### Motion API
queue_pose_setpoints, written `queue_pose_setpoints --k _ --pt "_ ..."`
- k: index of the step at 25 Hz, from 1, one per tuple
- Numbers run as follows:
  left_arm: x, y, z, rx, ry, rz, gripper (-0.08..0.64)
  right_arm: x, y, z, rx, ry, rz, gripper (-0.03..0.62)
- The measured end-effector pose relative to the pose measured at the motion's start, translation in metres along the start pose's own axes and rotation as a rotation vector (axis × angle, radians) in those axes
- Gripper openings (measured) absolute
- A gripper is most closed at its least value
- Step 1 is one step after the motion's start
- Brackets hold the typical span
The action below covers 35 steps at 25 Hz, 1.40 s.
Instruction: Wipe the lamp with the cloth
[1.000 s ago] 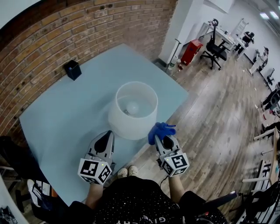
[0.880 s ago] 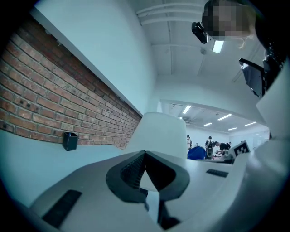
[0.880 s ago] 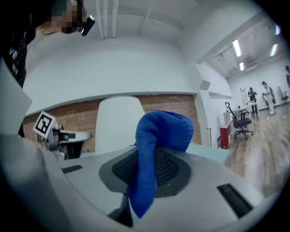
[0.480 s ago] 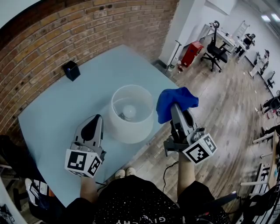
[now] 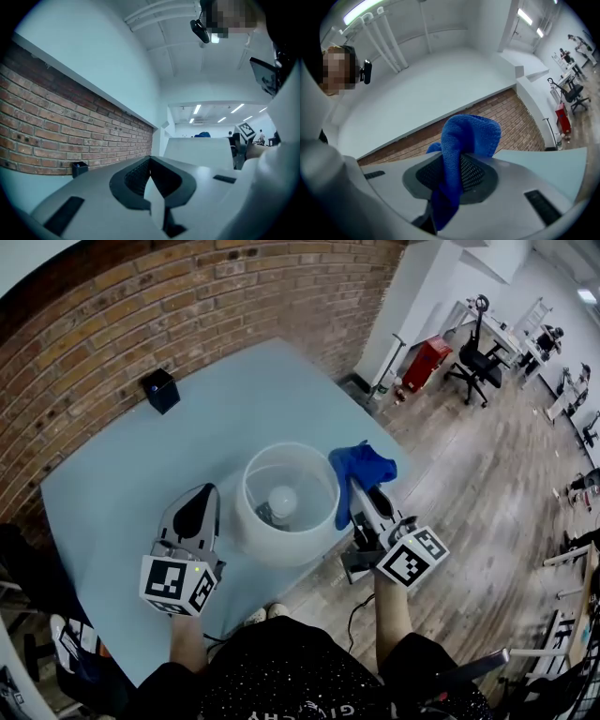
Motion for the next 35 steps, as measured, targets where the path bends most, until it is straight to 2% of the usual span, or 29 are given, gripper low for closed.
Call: queue_pose_setpoints --k 4,10,15,19,22,24,26,29,31,35 --pt "0.011 -0.006 0.012 -0.012 -0.022 -0.002 0.008 0.007 0.017 0.016 0.031 -0.052 0.004 0.074" --pt "0.023 -0.011 0.025 -0.036 -0.048 -0.004 0.009 0.011 0.048 0.045 0.055 -0.123 0.061 0.074" --pt "0.023 -0.011 0.03 -0.031 -0.065 -0.024 0.009 0.007 0.069 0.065 0.055 -0.172 0.096 0.074" --pt "0.018 -0.015 0.034 -0.054 -0.058 -0.02 0.009 0.006 0.081 0.077 0.099 -0.21 0.112 0.074" --pt "0.017 -0.021 0.035 -0.064 -0.06 -0.017 0.008 0.009 0.088 0.078 0.076 -0.253 0.145 0.074" --pt "0.018 -0.025 0.029 -0.073 -0.037 -0.01 0.009 0.011 0.089 0.066 0.044 -0.265 0.15 0.074" --pt "0.017 -0.025 0.016 -0.096 0.023 0.016 0.009 0.016 0.078 0.038 0.015 -0.239 0.094 0.074" --pt "0.016 -0.031 0.001 -0.163 0.093 0.025 0.009 0.031 0.048 -0.019 0.029 -0.159 -0.083 0.074" --pt "0.02 -0.034 -0.001 -0.163 0.058 0.013 0.009 0.044 0.027 -0.053 0.072 -0.117 -0.218 0.074" --pt "0.033 -0.026 -0.014 -0.028 -0.06 0.018 0.009 0.07 -0.006 -0.09 0.147 -0.138 -0.432 0.074"
Point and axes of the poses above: the fingertips, and each gripper's own axes: x forward along the fingers, y to its right, z out of its underside, the point moved 1 cm from there along -x, backward along the fingers, and after that the axes turned 6 degrees about z, right-handed, at the moved point
